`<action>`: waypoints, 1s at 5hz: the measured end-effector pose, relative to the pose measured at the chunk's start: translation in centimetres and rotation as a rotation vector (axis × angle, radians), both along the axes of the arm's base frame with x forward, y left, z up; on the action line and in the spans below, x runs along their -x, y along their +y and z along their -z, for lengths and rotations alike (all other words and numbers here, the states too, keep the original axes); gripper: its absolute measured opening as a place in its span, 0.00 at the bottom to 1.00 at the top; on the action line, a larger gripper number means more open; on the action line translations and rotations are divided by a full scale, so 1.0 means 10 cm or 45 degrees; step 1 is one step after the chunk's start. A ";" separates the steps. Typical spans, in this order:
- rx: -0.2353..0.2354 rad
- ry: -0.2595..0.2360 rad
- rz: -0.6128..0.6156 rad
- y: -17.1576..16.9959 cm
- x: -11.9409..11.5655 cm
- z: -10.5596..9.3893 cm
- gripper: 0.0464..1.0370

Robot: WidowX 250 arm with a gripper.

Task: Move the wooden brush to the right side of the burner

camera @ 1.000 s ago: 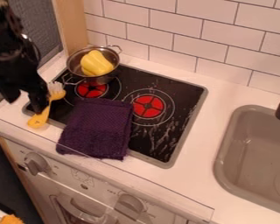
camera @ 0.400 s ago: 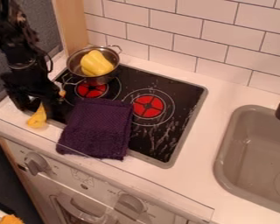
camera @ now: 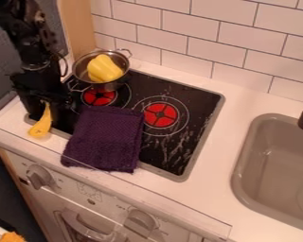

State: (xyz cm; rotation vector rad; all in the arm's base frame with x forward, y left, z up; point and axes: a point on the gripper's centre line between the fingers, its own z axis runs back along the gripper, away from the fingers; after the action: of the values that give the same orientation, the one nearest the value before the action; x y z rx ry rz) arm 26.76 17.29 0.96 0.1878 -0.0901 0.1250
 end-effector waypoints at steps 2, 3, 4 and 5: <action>0.020 0.054 0.000 -0.13 0.12 -0.09 0.29; -0.038 -0.047 -0.039 -0.27 0.15 -0.69 0.29; 0.021 -0.085 0.036 -0.64 0.10 -1.05 0.29; 0.120 -0.075 0.269 -1.13 -0.21 -0.98 0.29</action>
State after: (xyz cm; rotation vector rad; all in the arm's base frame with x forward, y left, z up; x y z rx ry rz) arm 28.91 5.97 10.79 0.0796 -0.1620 -0.0760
